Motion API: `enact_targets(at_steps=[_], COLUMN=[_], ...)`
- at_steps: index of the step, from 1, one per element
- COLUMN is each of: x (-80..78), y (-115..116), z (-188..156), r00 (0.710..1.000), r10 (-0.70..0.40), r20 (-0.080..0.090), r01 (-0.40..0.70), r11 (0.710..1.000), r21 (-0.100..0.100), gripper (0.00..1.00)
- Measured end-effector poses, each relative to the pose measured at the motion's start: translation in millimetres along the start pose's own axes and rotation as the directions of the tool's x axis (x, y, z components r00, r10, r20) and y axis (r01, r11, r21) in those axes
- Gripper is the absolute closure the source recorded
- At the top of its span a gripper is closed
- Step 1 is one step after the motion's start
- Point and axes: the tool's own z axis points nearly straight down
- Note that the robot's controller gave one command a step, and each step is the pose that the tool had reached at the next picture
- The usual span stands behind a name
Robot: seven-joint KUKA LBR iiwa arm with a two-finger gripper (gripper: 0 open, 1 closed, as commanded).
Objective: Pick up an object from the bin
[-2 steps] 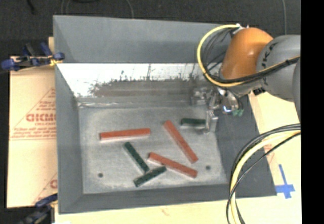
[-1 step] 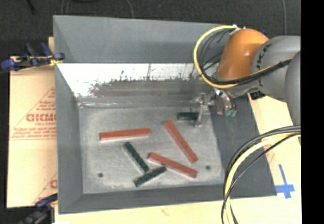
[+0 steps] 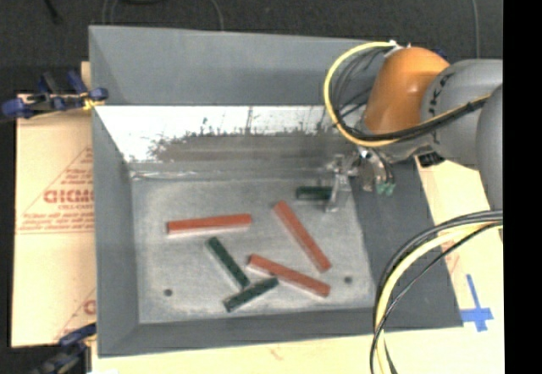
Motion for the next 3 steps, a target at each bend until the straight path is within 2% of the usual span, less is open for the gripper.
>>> enact_targets(at_steps=[1, 2, 3], x=[1.5, 2.1, 0.7], y=[0, 0, 0], z=[-6, -27, -45], r00=[1.000, 1.000, 1.000], r10=[0.010, 0.006, 0.005], r20=[-0.007, -0.012, -0.009], r01=[-0.010, -0.006, -0.005], r11=[1.000, 1.000, 1.000], r21=[-0.001, -0.001, 0.000], gripper=[1.00, 1.00, 1.00])
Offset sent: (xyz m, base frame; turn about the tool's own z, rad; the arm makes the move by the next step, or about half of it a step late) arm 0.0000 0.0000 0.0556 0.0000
